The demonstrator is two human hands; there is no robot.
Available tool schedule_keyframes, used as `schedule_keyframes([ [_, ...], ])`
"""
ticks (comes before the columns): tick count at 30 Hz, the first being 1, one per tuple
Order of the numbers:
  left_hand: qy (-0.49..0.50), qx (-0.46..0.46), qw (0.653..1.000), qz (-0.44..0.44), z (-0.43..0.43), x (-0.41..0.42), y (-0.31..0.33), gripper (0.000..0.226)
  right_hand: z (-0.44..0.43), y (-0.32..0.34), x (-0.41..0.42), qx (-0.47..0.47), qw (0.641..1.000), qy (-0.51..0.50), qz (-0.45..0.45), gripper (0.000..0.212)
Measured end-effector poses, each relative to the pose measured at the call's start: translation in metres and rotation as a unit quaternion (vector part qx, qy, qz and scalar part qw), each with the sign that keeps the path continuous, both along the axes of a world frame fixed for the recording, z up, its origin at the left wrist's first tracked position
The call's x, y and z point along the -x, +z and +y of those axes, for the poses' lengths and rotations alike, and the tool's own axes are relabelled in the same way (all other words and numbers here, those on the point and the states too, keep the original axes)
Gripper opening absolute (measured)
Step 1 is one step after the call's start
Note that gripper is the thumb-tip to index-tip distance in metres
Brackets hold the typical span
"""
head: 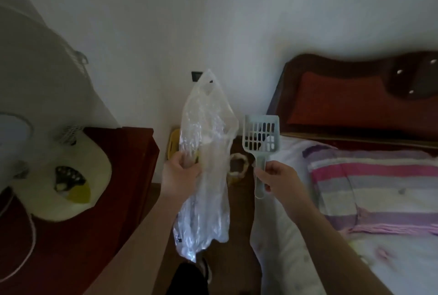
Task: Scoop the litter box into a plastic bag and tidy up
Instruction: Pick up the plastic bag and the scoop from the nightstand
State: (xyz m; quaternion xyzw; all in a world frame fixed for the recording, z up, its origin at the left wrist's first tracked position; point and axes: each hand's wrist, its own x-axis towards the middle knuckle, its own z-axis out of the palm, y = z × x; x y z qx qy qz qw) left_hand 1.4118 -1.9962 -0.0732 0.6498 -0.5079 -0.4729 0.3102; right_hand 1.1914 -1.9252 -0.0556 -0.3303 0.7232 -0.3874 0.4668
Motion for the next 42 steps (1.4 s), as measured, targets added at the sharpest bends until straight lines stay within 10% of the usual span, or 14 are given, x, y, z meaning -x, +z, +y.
schedule_keyframes([
  [17,0.056,-0.035,0.996,-0.051,-0.245,0.046,-0.151,0.016,-0.273,-0.160,0.045,-0.068,0.994,0.077,-0.032,0.012],
  [33,0.060,-0.012,0.995,-0.077,-0.366,0.028,-0.594,0.015,-0.432,-0.602,0.027,-0.072,0.985,0.157,0.020,0.007],
  [42,0.017,0.083,0.995,-0.050,-0.422,0.040,-0.734,0.010,-0.501,-0.776,0.040,-0.085,0.978,0.187,0.040,0.016],
])
